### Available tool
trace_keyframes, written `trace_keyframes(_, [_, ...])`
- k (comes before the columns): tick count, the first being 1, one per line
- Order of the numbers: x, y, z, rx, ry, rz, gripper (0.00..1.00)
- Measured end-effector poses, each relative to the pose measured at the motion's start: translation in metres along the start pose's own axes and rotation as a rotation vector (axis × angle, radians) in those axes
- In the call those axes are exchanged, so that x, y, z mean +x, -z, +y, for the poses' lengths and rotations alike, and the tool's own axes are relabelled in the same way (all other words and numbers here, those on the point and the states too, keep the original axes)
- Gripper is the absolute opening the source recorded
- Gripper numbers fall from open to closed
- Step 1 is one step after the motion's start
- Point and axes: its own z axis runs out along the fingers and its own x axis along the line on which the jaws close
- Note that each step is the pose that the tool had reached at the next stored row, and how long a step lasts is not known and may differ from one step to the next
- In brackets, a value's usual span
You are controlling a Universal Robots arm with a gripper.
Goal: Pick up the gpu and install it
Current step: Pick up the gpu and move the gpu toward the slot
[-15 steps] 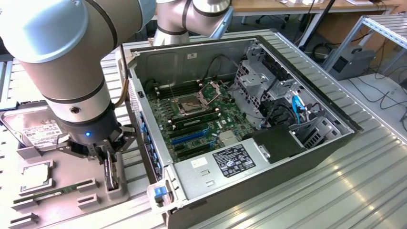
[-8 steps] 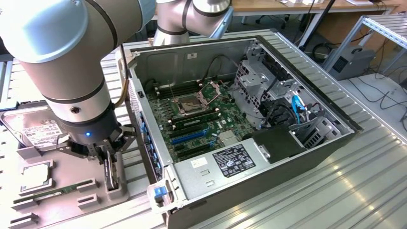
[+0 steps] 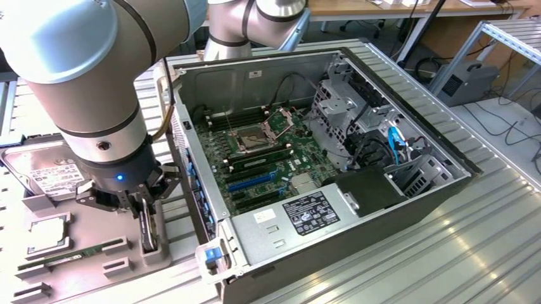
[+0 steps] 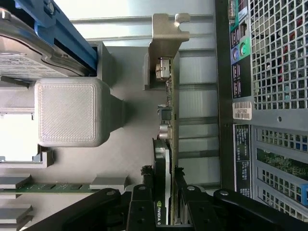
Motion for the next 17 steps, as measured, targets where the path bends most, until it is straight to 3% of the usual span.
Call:
trace_keyframes(3, [0.0,0.0007,0.0,-0.0002,0.0,-0.0003,0.27])
trace_keyframes(6, [0.0,0.0088,0.0003,0.0,0.0,-0.0001,0.27])
trace_keyframes(17, [-0.002,0.0641,0.0023,-0.0001,0.0,-0.0001,0.27])
